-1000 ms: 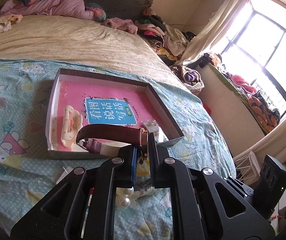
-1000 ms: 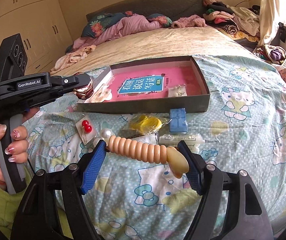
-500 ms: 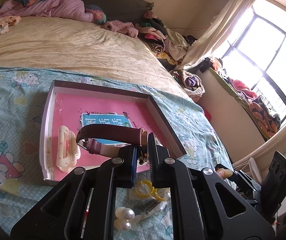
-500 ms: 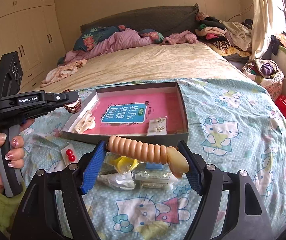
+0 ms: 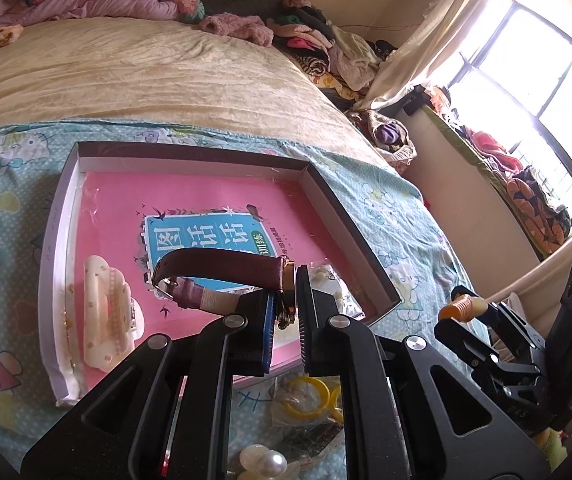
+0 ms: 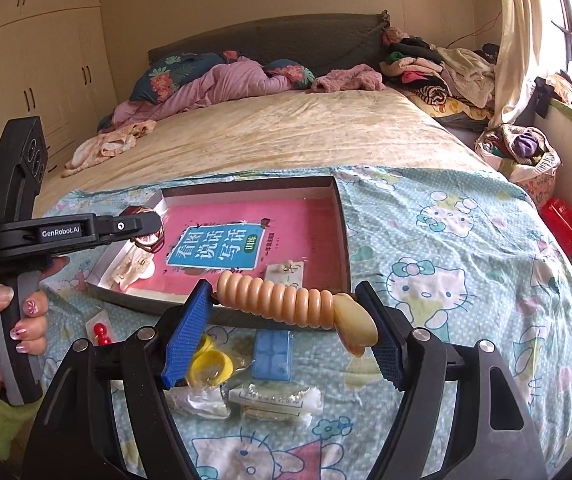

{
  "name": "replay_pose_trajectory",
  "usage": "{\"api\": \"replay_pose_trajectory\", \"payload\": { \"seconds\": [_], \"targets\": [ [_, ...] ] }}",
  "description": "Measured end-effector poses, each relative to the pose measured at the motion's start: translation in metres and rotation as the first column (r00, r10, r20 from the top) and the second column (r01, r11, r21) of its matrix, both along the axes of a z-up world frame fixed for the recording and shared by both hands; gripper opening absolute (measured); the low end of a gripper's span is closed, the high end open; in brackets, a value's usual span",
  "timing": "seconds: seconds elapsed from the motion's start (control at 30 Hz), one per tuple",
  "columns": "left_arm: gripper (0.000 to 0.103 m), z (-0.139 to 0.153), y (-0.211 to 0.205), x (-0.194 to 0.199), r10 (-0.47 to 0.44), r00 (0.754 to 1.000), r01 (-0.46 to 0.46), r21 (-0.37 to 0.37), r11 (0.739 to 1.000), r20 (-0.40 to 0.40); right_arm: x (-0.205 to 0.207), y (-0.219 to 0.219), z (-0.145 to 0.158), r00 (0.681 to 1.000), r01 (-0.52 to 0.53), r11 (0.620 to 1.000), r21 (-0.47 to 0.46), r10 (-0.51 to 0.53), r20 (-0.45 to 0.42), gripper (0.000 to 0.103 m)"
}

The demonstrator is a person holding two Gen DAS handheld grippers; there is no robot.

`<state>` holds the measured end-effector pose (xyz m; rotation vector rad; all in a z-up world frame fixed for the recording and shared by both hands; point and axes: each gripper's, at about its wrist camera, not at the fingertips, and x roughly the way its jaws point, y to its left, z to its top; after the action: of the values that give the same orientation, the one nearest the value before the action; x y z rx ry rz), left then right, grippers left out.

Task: Organize jewelry
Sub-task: 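Lower the watch and orange item into the pink box and open both grippers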

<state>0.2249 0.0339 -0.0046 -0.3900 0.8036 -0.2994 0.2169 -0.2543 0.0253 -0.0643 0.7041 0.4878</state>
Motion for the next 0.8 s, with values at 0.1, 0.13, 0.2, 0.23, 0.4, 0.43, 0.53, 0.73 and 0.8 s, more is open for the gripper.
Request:
{"api": "replay_pose_trajectory", "payload": {
  "seconds": [0.1,0.13,0.2,0.23,0.4,0.43,0.53,0.73,0.8],
  "targets": [
    [0.004,-0.007,-0.001,0.006,-0.007,1.000,0.007,0.002,1.000,-0.019,0.010,0.003,-0.004,1.000,-0.005,1.000,-0.018,0.005,0.007,0.072],
    [0.004,-0.009,-0.002,0.007,-0.010,1.000,0.010,0.004,1.000,-0.024,0.013,0.004,-0.005,1.000,-0.005,1.000,-0.022,0.006,0.007,0.072],
    [0.004,-0.013,-0.002,0.010,-0.011,0.999,0.011,0.008,1.000,-0.033,0.020,0.005,-0.008,1.000,-0.006,1.000,-0.026,0.006,0.003,0.072],
    [0.004,-0.014,-0.003,0.011,-0.013,0.999,0.014,0.007,1.000,-0.038,0.024,0.006,-0.010,1.000,-0.006,1.000,-0.030,0.006,0.002,0.072],
    [0.004,-0.018,-0.003,0.017,-0.013,0.999,0.014,0.011,1.000,-0.050,0.037,0.011,-0.019,1.000,-0.010,0.999,-0.048,0.009,-0.016,0.072],
    [0.004,-0.018,-0.003,0.017,-0.013,0.999,0.013,0.010,1.000,-0.052,0.039,0.013,-0.021,1.000,-0.012,0.998,-0.055,0.011,-0.018,0.072],
    [0.004,-0.021,-0.001,0.020,-0.010,0.998,0.010,0.006,1.000,-0.059,0.045,0.018,-0.027,0.999,-0.022,0.997,-0.070,0.020,-0.029,0.072],
    [0.004,-0.024,0.001,0.023,0.002,0.997,-0.001,0.006,1.000,-0.071,0.056,0.028,-0.038,0.998,-0.041,0.994,-0.099,0.037,-0.042,0.072],
    [0.004,-0.024,0.003,0.022,0.004,0.998,-0.004,0.003,1.000,-0.067,0.058,0.031,-0.042,0.998,-0.048,0.993,-0.112,0.042,-0.047,0.072]
  ]
}}
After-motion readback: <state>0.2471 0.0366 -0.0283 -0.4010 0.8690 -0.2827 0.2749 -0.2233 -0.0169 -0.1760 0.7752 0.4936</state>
